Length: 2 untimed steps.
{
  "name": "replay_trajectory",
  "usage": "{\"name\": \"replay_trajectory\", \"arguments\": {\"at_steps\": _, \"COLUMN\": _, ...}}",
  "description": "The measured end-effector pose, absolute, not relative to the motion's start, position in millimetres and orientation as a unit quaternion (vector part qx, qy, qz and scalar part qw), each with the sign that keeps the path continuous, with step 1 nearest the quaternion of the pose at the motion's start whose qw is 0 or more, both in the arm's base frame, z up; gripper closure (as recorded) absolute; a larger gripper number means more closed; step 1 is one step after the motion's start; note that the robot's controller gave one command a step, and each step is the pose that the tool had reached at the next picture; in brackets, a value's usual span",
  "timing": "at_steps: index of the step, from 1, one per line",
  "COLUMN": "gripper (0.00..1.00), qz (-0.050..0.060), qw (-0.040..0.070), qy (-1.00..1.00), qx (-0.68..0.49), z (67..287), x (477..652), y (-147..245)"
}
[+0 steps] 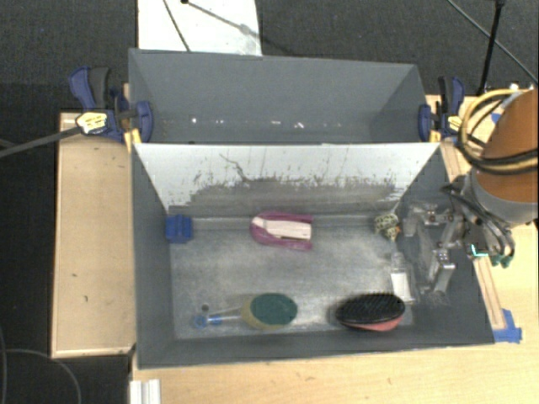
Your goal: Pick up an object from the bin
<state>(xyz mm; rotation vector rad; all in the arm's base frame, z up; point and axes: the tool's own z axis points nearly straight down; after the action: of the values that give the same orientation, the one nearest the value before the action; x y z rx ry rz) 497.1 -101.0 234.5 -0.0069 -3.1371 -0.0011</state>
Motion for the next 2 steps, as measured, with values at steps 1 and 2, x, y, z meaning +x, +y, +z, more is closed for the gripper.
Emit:
{"name": "replay_trajectory", "arguments": {"at_steps": 1, "gripper": 0.0, "qz": 0.0, "qw": -0.006, "qy": -0.997, "qx": 0.072, "z": 69, "x": 483.1, "y": -65}}
{"name": "replay_trajectory", "arguments": {"at_steps": 2, "gripper": 0.0, "qz": 0.001, "qw": -0.003, "qy": -0.973, "qx": 0.232, "z": 101, "x": 477.4, "y": -75}}
